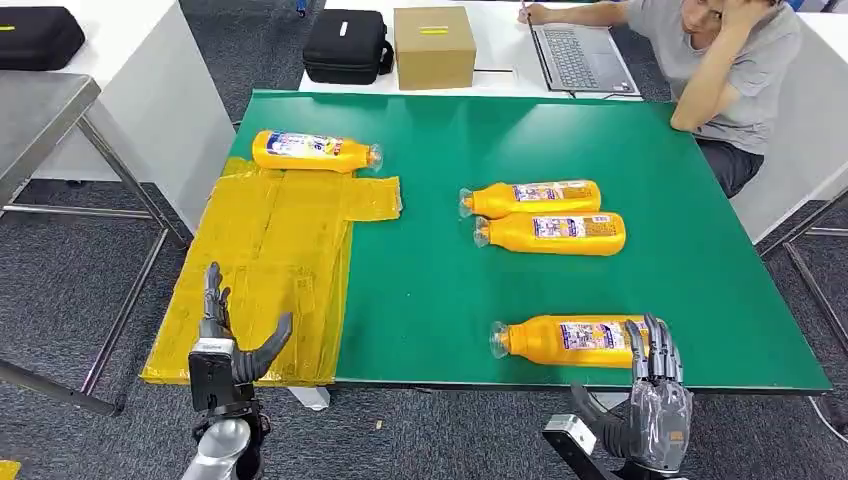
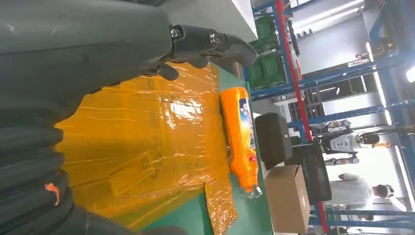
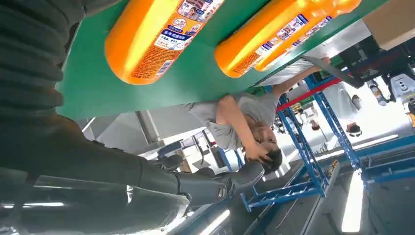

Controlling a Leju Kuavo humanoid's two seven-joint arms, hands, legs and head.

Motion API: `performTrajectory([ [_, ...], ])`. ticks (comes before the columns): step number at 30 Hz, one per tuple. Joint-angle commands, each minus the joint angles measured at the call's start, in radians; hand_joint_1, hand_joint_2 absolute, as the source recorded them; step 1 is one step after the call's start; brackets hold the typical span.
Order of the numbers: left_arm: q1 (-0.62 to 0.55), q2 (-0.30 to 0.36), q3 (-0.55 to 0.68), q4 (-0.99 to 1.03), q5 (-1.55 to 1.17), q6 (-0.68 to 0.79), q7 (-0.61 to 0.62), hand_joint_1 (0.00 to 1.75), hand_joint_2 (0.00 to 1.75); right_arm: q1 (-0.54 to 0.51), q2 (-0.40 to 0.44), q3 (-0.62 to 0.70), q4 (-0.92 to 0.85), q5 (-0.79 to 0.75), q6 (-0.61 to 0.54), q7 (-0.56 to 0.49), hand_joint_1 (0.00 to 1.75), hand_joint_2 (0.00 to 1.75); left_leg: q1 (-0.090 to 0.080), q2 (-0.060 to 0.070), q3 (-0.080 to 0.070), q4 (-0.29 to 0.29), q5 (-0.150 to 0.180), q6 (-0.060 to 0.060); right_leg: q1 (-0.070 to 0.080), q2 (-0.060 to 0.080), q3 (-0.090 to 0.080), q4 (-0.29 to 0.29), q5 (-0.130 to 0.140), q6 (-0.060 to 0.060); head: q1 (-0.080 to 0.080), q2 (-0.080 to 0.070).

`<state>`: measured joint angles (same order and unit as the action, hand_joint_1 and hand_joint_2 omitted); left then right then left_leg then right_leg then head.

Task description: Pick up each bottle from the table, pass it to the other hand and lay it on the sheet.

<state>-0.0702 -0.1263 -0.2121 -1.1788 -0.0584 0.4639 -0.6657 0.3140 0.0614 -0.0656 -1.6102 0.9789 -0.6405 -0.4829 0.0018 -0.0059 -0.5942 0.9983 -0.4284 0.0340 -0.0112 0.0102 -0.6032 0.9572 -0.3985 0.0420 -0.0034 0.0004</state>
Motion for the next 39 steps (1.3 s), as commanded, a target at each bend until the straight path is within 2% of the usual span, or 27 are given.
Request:
performTrajectory([
  [1,-0.012,-0.007,0.025,0.016,0.000,-0.004,0.006,0.00,1.75,-0.008,-0.008,-0.011,0.017,-0.003,0.007,0.000,0.00,1.75,0.000,0.000,0.004,0.000,-0.002,-0.001,0.001,-0.001,0.004,0.000,-0.002,-0.001,0.000,0.000],
  [39,-0.012,-0.007,0.025,0.016,0.000,-0.004,0.006,0.00,1.75,-0.008,-0.008,-0.011,0.017,-0.003,0.007,0.000,0.00,1.75,0.000,0.000,0.004,0.000,-0.002,-0.001,0.000,-0.001,0.004,0.000,-0.002,-0.001,0.000,0.000],
])
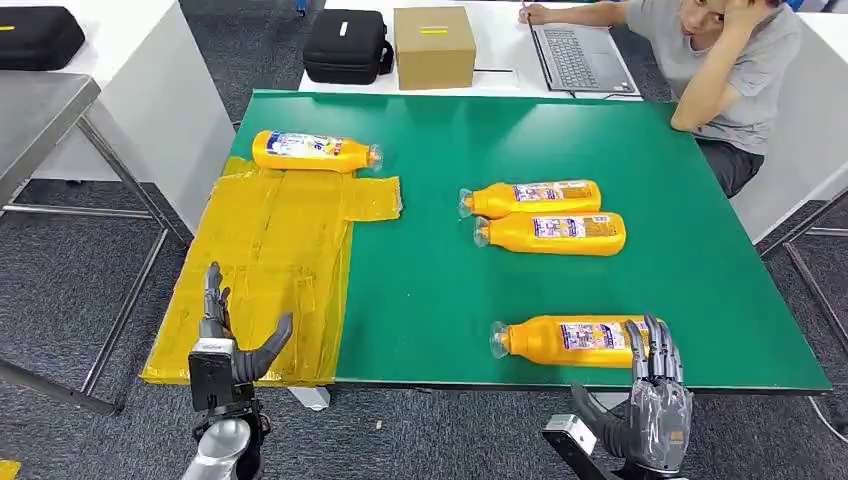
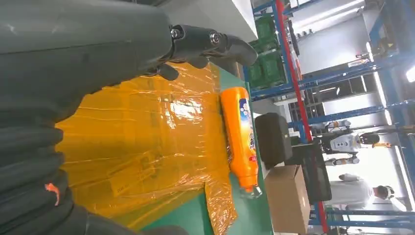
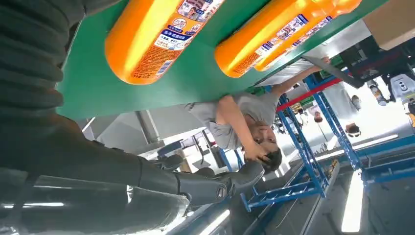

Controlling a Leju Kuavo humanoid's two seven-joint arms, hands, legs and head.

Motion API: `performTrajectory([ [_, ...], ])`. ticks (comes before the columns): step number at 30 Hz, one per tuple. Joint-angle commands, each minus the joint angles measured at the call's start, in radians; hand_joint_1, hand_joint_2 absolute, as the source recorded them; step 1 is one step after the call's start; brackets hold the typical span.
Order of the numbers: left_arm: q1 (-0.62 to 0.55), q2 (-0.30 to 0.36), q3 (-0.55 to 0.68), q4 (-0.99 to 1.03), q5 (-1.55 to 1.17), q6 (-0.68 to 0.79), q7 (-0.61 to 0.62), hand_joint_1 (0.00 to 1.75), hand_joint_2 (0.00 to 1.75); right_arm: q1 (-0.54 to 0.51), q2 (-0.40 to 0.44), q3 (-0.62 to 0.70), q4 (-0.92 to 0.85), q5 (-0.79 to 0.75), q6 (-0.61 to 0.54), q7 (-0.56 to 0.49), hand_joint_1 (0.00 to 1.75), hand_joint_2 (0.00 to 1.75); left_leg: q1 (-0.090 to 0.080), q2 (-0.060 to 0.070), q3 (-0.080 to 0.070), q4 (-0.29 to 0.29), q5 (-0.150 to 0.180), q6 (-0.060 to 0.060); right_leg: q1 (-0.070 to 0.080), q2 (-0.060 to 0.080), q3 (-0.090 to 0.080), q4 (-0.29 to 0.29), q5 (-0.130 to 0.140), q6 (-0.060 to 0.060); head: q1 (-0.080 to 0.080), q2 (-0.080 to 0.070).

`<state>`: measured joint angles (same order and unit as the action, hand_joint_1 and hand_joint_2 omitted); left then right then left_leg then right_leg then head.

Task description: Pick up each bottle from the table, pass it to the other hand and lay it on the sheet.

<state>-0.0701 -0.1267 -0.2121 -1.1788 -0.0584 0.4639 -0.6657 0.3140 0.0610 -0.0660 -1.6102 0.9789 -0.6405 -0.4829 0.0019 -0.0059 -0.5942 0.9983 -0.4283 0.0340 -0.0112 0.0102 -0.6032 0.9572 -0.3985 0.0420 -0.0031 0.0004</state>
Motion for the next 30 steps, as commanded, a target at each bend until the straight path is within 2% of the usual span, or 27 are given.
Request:
performTrajectory([
  [1,-0.087,-0.013,-0.039,0.117,-0.017,-0.077,0.032,0.00,1.75,-0.175,-0.060,-0.144,0.408,-0.092,-0.021,0.026,0.00,1.75,0.000,-0.001,0.003,-0.001,0.000,-0.001,0.001,-0.002,0.004,-0.002,-0.001,-0.001,0.000,0.000],
  [2,-0.116,-0.028,-0.048,0.164,-0.012,-0.061,0.016,0.00,1.75,-0.270,-0.085,-0.212,0.617,-0.163,-0.058,-0.134,0.00,1.75,0.000,-0.001,0.006,-0.002,-0.001,-0.001,0.001,-0.002,0.006,-0.002,-0.002,-0.001,0.000,0.000],
  [3,-0.128,-0.032,-0.054,0.184,-0.006,-0.054,0.009,0.00,1.75,-0.315,-0.082,-0.278,0.701,-0.165,-0.058,-0.215,0.00,1.75,0.002,0.000,0.005,-0.003,0.001,0.000,0.002,-0.001,0.006,-0.006,0.002,0.000,0.000,0.000],
  [4,-0.133,-0.035,-0.056,0.190,-0.005,-0.052,0.007,0.00,1.75,-0.330,-0.088,-0.280,0.719,-0.164,-0.058,-0.215,0.00,1.75,0.002,0.000,0.009,-0.006,0.002,0.000,0.002,-0.001,0.011,-0.010,0.003,0.000,-0.001,0.000],
  [6,-0.133,-0.033,-0.055,0.194,-0.003,-0.050,0.005,0.00,1.75,-0.330,-0.084,-0.281,0.718,-0.161,-0.058,-0.215,0.00,1.75,0.000,-0.001,0.004,-0.002,0.001,0.000,0.000,-0.002,0.004,-0.003,0.001,0.000,0.000,0.000],
  [9,-0.131,-0.030,-0.055,0.193,-0.002,-0.050,0.004,0.00,1.75,-0.324,-0.073,-0.285,0.709,-0.152,-0.058,-0.215,0.00,1.75,-0.002,-0.001,0.003,-0.001,0.002,0.003,-0.002,-0.002,0.005,-0.002,0.001,0.000,0.000,0.000],
  [27,-0.128,-0.026,-0.066,0.191,0.013,-0.050,0.001,0.00,1.75,-0.315,-0.045,-0.308,0.681,-0.106,-0.058,-0.215,0.00,1.75,-0.001,0.000,0.003,-0.001,0.000,0.001,0.000,-0.002,0.004,0.000,0.000,0.000,0.000,0.000],
  [30,-0.131,-0.025,-0.069,0.193,0.017,-0.049,0.000,0.00,1.75,-0.298,-0.039,-0.302,0.625,-0.088,-0.058,-0.215,0.00,1.75,-0.001,0.000,0.003,0.000,0.000,0.001,0.000,-0.002,0.003,0.000,0.000,0.000,0.000,0.000],
])
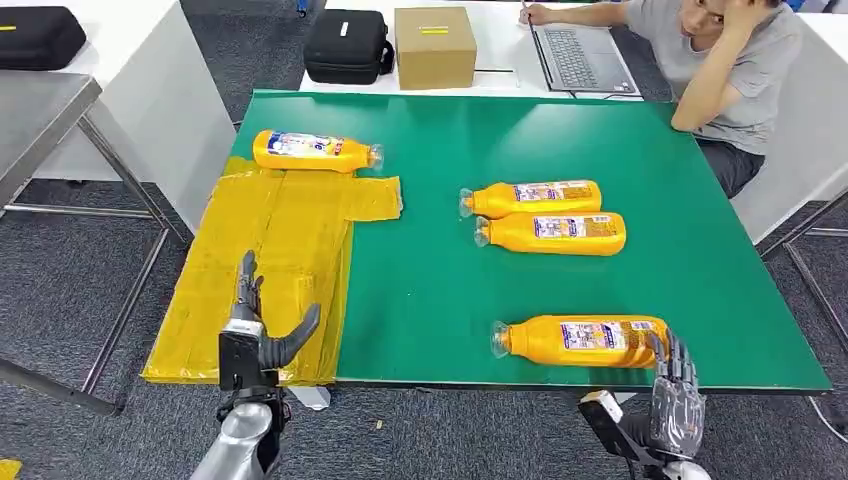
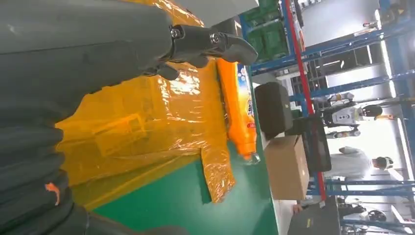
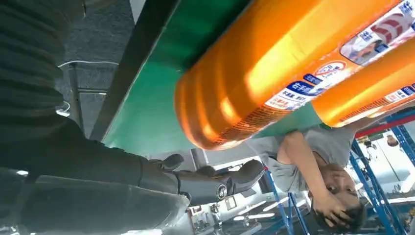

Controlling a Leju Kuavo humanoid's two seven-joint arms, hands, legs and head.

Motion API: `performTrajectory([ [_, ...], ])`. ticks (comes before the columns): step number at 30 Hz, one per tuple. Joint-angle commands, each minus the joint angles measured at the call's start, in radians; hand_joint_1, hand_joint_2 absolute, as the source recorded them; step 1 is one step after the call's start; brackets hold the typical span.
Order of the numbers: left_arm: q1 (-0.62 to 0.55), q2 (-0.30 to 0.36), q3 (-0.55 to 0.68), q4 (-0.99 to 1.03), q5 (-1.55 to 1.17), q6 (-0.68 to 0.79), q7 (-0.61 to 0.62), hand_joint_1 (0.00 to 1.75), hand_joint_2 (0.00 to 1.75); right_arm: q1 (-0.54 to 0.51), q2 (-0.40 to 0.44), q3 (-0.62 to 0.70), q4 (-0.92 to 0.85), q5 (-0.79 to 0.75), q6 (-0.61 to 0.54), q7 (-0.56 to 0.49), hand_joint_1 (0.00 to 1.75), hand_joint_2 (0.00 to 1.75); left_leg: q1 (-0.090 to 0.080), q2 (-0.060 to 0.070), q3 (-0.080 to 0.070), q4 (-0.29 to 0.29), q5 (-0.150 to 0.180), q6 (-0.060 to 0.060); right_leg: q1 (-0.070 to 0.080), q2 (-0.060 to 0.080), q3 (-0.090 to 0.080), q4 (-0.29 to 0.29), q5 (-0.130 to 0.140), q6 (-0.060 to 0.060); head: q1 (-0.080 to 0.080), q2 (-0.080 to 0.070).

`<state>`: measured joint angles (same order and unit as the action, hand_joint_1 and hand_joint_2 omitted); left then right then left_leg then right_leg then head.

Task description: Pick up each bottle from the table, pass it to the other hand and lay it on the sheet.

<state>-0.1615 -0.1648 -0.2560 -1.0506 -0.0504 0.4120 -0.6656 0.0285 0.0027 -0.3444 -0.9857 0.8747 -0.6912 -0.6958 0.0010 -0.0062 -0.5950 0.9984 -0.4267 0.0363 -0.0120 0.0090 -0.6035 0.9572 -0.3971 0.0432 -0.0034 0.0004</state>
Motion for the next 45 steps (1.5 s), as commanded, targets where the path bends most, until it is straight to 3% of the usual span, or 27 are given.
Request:
performTrajectory([
  [1,-0.041,0.012,-0.027,0.065,0.010,0.004,0.000,0.00,1.75,-0.006,0.023,-0.017,-0.023,0.018,-0.007,-0.002,0.00,1.75,0.000,0.000,0.003,-0.001,-0.001,-0.001,0.000,-0.001,0.002,0.000,-0.001,-0.001,0.000,0.000],
  [19,-0.047,0.012,-0.034,0.065,0.014,0.002,-0.002,0.00,1.75,0.018,0.046,0.031,-0.158,0.055,-0.007,-0.002,0.00,1.75,0.000,0.000,0.003,0.000,-0.001,-0.002,0.000,-0.001,0.003,0.000,-0.002,-0.001,0.000,0.000],
  [45,-0.050,0.008,-0.041,0.084,0.020,0.003,-0.009,0.00,1.75,-0.028,0.030,0.055,-0.054,-0.018,-0.007,-0.002,0.00,1.75,0.000,0.001,0.004,-0.001,-0.001,-0.002,0.000,-0.001,0.004,0.000,-0.001,-0.001,0.000,0.000],
])
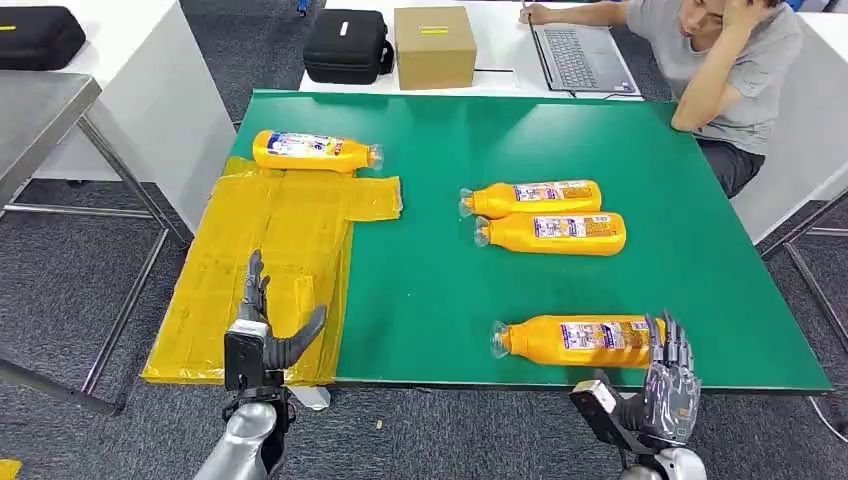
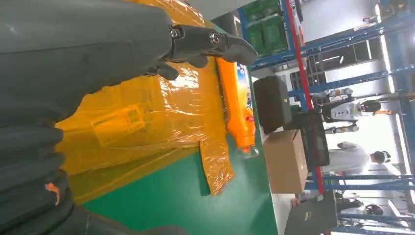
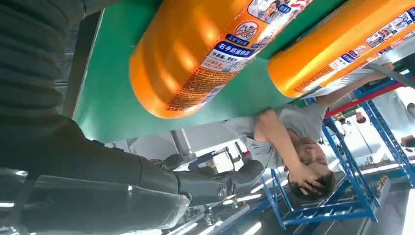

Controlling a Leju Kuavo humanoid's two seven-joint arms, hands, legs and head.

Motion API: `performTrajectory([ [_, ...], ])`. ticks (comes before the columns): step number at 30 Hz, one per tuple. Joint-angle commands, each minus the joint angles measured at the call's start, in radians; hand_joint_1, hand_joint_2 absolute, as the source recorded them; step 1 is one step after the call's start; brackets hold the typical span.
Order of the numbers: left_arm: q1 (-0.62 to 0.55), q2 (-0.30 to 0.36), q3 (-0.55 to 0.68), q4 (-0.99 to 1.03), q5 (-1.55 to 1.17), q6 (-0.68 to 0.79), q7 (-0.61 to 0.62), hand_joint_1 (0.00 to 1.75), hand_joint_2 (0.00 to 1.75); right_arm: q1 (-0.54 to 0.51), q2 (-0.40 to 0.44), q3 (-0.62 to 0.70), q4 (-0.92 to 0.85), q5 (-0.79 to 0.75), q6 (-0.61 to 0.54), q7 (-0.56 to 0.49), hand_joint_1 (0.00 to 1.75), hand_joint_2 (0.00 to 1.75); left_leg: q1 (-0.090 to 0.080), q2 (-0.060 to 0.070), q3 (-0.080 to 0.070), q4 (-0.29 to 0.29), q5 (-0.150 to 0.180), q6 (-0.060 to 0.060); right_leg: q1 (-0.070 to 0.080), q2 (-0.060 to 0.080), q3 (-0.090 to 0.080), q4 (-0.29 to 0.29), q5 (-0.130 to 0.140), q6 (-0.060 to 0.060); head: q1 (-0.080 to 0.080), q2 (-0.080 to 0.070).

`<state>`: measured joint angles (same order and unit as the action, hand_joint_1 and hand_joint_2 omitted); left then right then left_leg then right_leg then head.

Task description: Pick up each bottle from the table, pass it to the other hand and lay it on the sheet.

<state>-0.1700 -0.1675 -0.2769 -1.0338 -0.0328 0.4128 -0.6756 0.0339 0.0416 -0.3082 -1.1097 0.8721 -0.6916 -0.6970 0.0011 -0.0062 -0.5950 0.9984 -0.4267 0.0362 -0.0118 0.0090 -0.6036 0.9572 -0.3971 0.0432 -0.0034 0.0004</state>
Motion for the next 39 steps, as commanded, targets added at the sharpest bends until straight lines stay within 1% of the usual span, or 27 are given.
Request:
performTrajectory([
  [1,-0.045,0.010,-0.023,0.071,0.003,0.000,0.001,0.00,1.75,-0.040,-0.015,0.021,0.083,-0.016,-0.007,-0.001,0.00,1.75,0.000,0.001,0.003,-0.001,-0.001,-0.001,0.000,0.000,0.003,0.000,-0.001,-0.001,0.000,0.000],
  [6,-0.071,0.004,-0.030,0.098,0.006,-0.008,0.000,0.00,1.75,-0.071,-0.031,0.021,0.132,-0.017,-0.007,-0.001,0.00,1.75,0.000,0.001,0.004,0.000,-0.001,-0.001,0.000,0.000,0.004,-0.001,-0.001,-0.001,0.000,0.000],
  [8,-0.080,0.003,-0.034,0.116,0.007,-0.008,-0.006,0.00,1.75,-0.072,-0.024,0.014,0.129,-0.009,-0.007,-0.001,0.00,1.75,0.000,0.000,0.002,-0.001,0.000,-0.001,0.000,-0.001,0.002,-0.001,0.000,-0.001,0.000,0.000],
  [12,-0.096,0.001,-0.047,0.140,0.019,-0.014,-0.019,0.00,1.75,-0.076,-0.023,0.004,0.127,0.031,-0.007,-0.001,0.00,1.75,0.000,0.000,0.004,-0.001,-0.001,-0.001,0.000,-0.001,0.004,-0.001,-0.001,-0.001,0.000,0.000],
  [13,-0.104,-0.001,-0.049,0.146,0.024,-0.015,-0.021,0.00,1.75,-0.083,-0.025,-0.006,0.130,0.068,-0.007,-0.001,0.00,1.75,0.000,0.000,0.003,-0.001,-0.001,-0.001,0.000,-0.001,0.003,-0.001,-0.001,-0.001,0.000,0.000],
  [19,-0.129,-0.017,-0.055,0.171,0.036,-0.022,-0.023,0.00,1.75,-0.112,-0.043,-0.027,0.140,0.153,-0.007,-0.001,0.00,1.75,0.000,0.000,0.003,0.000,-0.001,-0.001,0.000,-0.001,0.003,0.000,-0.001,-0.001,0.000,0.000],
  [22,-0.132,-0.019,-0.060,0.172,0.042,-0.018,-0.023,0.00,1.75,-0.121,-0.051,-0.016,0.142,0.160,-0.007,-0.001,0.00,1.75,0.000,0.000,0.004,0.000,-0.001,-0.001,0.000,-0.001,0.004,0.000,-0.001,-0.001,0.000,0.000],
  [23,-0.132,-0.019,-0.059,0.171,0.043,-0.015,-0.023,0.00,1.75,-0.126,-0.054,-0.009,0.150,0.156,-0.007,-0.001,0.00,1.75,0.000,0.000,0.001,0.000,0.000,-0.001,0.000,0.000,0.001,0.000,0.000,-0.001,0.000,0.000],
  [26,-0.129,-0.013,-0.065,0.162,0.049,-0.010,-0.023,0.00,1.75,-0.150,-0.067,0.003,0.183,0.172,-0.007,-0.001,0.00,1.75,0.000,0.001,0.002,0.000,0.000,-0.001,0.000,0.000,0.002,0.000,0.000,-0.001,0.000,0.000],
  [27,-0.127,-0.012,-0.067,0.156,0.052,-0.008,-0.023,0.00,1.75,-0.170,-0.073,0.003,0.219,0.184,-0.007,-0.001,0.00,1.75,0.000,0.002,0.004,0.000,-0.001,-0.002,0.000,0.001,0.004,0.000,-0.001,-0.001,0.000,0.000],
  [29,-0.129,-0.013,-0.067,0.156,0.054,-0.009,-0.023,0.00,1.75,-0.186,-0.080,0.008,0.245,0.194,-0.007,0.004,0.00,1.75,0.000,0.001,0.002,0.000,0.000,-0.001,0.000,0.001,0.002,-0.001,0.000,-0.001,0.000,0.000],
  [31,-0.142,-0.018,-0.067,0.169,0.060,-0.016,-0.023,0.00,1.75,-0.221,-0.100,0.024,0.303,0.208,-0.007,0.025,0.00,1.75,0.000,0.002,0.003,0.000,-0.001,-0.001,0.000,0.001,0.003,0.000,0.000,-0.001,0.000,0.000],
  [37,-0.154,-0.022,-0.070,0.178,0.064,-0.014,-0.023,0.00,1.75,-0.231,-0.121,0.041,0.329,0.217,-0.007,0.040,0.00,1.75,0.000,0.001,0.002,0.000,0.000,-0.001,0.000,0.000,0.002,-0.001,0.000,-0.001,0.000,0.000],
  [38,-0.154,-0.022,-0.070,0.178,0.064,-0.014,-0.023,0.00,1.75,-0.231,-0.121,0.041,0.329,0.217,-0.007,0.040,0.00,1.75,0.000,0.001,0.004,0.000,-0.001,-0.001,0.000,0.000,0.004,0.000,-0.001,-0.001,0.000,0.000],
  [39,-0.149,-0.020,-0.067,0.171,0.069,-0.008,-0.023,0.00,1.75,-0.245,-0.130,0.063,0.359,0.216,-0.007,0.050,0.00,1.75,0.000,0.001,0.003,0.000,-0.001,-0.001,0.000,0.000,0.003,-0.001,-0.001,-0.001,0.000,0.000],
])
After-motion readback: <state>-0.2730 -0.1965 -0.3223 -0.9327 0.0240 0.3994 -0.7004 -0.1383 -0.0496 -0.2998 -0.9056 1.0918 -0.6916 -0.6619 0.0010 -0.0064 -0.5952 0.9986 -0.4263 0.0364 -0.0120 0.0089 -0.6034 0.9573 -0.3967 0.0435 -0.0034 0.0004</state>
